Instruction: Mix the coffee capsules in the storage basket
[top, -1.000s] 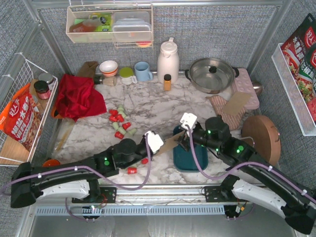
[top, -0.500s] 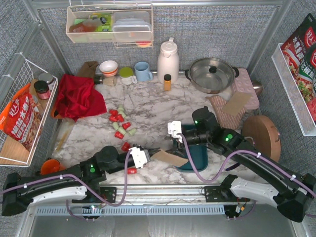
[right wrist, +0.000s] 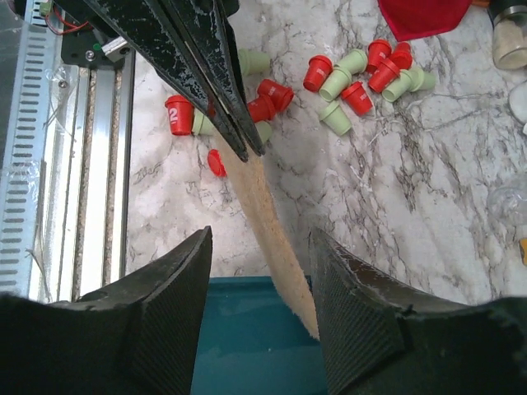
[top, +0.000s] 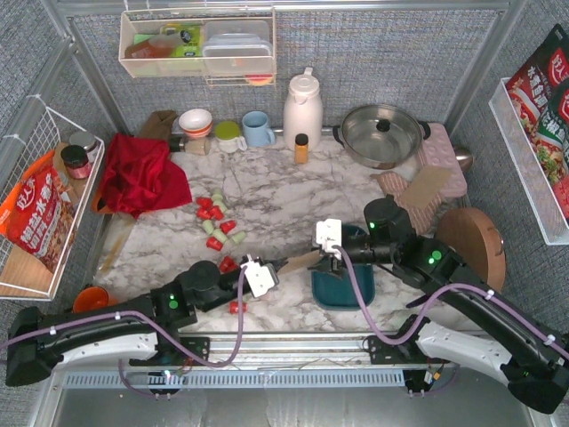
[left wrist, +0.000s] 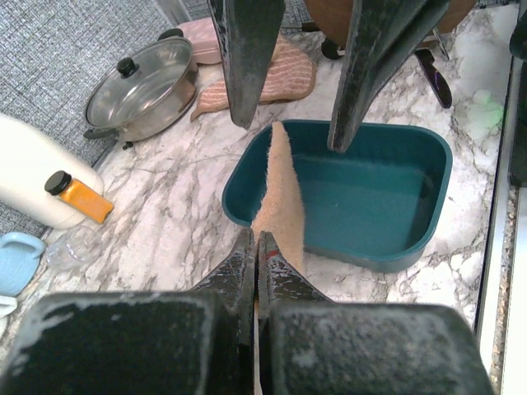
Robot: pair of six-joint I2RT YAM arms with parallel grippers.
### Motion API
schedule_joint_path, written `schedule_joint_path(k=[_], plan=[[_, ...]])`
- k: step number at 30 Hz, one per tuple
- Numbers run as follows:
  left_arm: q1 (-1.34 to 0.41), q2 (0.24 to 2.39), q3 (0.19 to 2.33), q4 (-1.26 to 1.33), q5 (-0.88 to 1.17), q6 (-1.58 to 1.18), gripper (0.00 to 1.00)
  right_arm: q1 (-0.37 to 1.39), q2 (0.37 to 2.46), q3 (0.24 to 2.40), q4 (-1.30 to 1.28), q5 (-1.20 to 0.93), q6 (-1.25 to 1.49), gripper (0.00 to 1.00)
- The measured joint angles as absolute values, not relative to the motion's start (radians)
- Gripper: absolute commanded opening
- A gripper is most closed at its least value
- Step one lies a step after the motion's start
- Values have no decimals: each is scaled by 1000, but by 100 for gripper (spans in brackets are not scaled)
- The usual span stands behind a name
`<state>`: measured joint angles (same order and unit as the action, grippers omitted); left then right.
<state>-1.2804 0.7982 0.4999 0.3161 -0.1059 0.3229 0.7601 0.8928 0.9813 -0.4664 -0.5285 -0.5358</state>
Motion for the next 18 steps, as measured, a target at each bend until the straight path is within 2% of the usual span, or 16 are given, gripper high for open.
schedule_joint_path(k=[4,9,15,16,17,18], plan=[[-1280,810,511,327,-100,326,0,761,918,972,-457,-531,-542,53],[-1281,815,520,342,-76,332,0,766,1007,975,-443,-546,-550,40],[-1281,797,513,364,-75,331,0,800,1097,994,-461,-553,-572,3],[-1281,794,513,369,-76,331,13,800,1099,1001,-464,-548,-574,1],[-1281,791,512,380,-76,329,40,801,1097,1005,-461,-547,-574,0],[-1281,788,509,391,-83,327,58,801,1094,1006,-454,-546,-574,0]])
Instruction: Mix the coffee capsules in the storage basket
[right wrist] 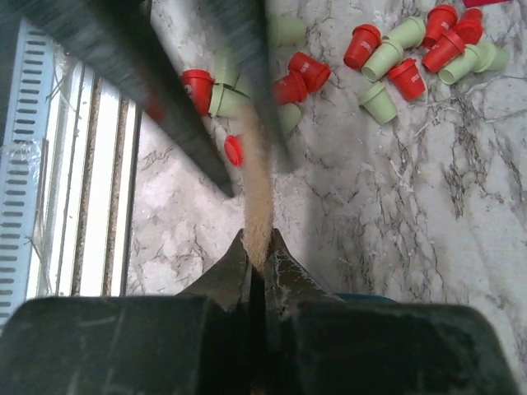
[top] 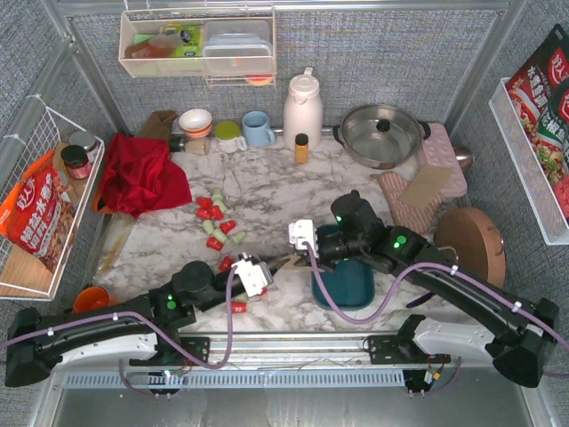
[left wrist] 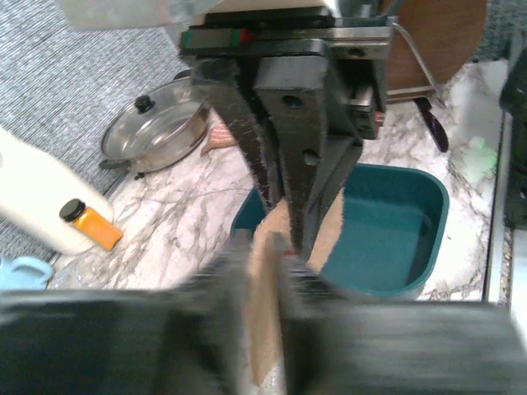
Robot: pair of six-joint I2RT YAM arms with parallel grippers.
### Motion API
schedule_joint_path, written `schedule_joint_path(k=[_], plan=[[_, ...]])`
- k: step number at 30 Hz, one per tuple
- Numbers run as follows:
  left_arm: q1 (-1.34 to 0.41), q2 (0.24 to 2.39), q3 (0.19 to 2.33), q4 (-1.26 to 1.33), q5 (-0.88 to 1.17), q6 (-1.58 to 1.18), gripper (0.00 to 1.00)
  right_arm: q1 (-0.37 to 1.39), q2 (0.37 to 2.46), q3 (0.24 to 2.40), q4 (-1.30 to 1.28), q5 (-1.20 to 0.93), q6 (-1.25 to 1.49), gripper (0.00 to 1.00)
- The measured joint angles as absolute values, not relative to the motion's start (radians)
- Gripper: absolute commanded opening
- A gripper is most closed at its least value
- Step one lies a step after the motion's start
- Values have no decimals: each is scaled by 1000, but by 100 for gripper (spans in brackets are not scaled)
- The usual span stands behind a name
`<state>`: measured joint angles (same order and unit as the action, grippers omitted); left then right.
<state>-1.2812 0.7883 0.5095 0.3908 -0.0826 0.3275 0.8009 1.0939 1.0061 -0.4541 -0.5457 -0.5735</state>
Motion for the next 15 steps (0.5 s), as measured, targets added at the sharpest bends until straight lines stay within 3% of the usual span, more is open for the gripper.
schedule_joint_path(k=[2,3,10,15], plan=[[-1282,782,499,412,-123,314,96,804,1089,1005,-447,-525,-568,0],[-1282,778,493,421,-161,301,98,804,1086,1002,-437,-503,-551,0],[-1281,702,476,434,-547,194,99,766,1075,919,-309,-59,-349,0],[-1281,603,532,283,-801,43,99,624,1055,849,-163,251,-181,0]])
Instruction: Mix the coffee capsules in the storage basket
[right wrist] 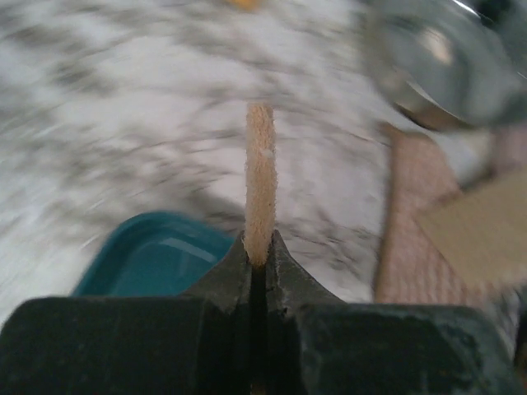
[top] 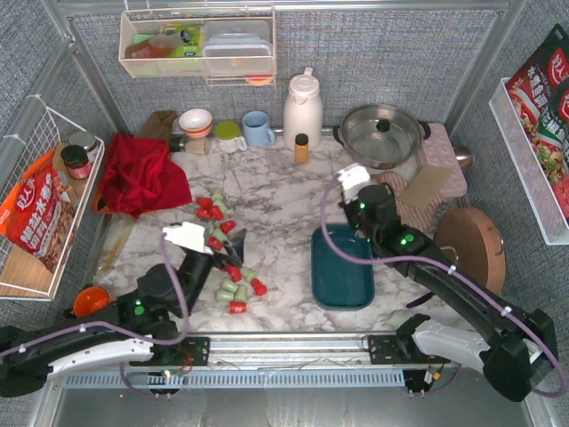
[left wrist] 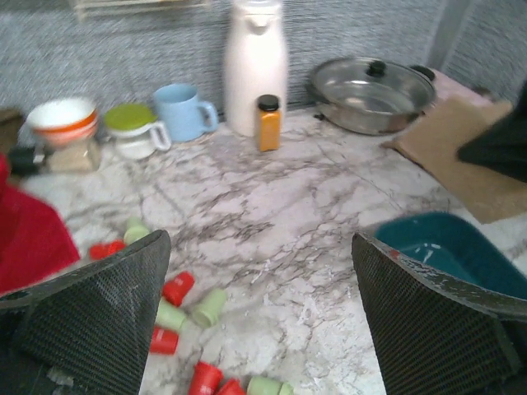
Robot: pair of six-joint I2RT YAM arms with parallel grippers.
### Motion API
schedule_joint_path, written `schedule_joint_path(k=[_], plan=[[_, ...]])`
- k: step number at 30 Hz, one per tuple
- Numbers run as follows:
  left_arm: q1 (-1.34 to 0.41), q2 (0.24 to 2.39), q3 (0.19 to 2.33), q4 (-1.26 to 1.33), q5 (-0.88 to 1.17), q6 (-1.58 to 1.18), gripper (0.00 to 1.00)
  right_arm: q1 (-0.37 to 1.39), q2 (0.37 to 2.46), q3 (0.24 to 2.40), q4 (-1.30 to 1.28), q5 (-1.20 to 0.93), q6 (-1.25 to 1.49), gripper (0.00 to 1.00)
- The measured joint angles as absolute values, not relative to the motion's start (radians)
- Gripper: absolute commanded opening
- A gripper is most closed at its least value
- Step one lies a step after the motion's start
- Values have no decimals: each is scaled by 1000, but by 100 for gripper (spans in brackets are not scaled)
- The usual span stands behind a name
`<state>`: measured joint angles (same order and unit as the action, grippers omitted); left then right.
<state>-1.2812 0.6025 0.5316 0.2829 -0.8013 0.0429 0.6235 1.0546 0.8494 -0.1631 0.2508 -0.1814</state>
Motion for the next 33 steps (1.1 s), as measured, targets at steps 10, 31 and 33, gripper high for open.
schedule_joint_path(k=[10,31,33], plan=[[-1281,296,556,-94,-1009,-335,99,307,1192,735,94,523,4,0],[-1281,625,590,-94,-1099,-436,99,-10,1215,974,2,346,355,99],[-1280,690,589,-49,-1092,-422,99,-6,1165,980,-29,266,365,99]])
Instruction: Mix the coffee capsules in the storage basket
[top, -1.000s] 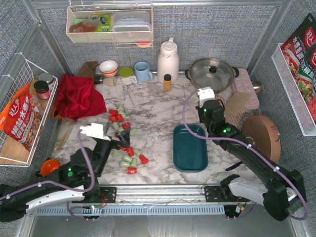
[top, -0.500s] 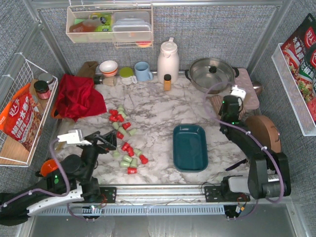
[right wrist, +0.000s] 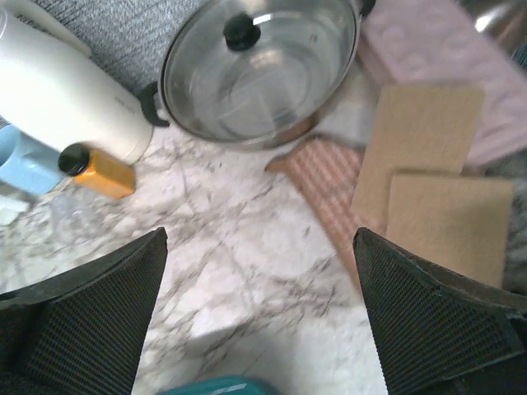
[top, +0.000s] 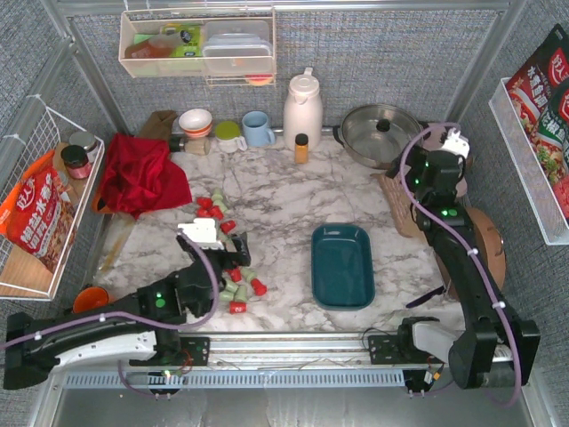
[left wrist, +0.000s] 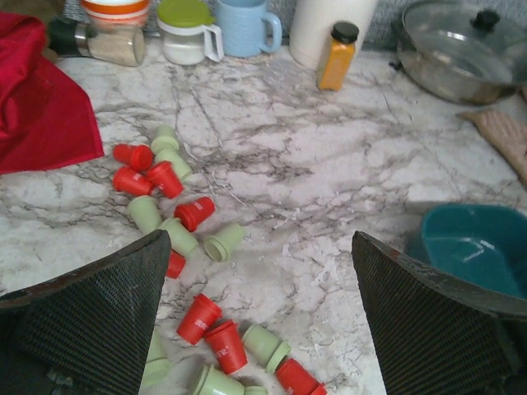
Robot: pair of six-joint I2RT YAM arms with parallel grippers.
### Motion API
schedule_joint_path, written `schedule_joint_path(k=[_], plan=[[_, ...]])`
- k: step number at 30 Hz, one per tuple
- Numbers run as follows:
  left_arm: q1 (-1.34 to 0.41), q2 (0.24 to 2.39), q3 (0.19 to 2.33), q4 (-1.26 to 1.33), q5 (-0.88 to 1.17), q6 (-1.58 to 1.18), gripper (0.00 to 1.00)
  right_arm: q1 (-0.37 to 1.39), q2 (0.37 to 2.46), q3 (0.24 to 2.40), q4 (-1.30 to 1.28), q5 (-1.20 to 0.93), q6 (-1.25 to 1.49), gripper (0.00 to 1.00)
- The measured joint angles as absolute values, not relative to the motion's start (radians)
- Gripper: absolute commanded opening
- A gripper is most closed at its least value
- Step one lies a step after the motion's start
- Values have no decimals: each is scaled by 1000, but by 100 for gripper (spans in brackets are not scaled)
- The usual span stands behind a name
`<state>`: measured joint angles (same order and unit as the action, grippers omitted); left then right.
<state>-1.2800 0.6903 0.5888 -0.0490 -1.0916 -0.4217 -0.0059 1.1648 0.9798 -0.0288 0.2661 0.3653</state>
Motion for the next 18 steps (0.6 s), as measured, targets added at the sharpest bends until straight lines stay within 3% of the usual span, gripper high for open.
schedule_joint_path(k=[4,9,15,18], plan=[[-1272,813,609,-17,-1053,-426,99,-62,1118,940,-90,104,496,87],[-1265,930,650,-15,-1001,-467,99,-6,1087,938,-219,-16,562,84],[-1249,1018,649,7,-963,-503,99,223,984,843,-355,197,538,78],[-1243,1051,659,9,-944,-506,99,284,927,774,-393,315,539,70]])
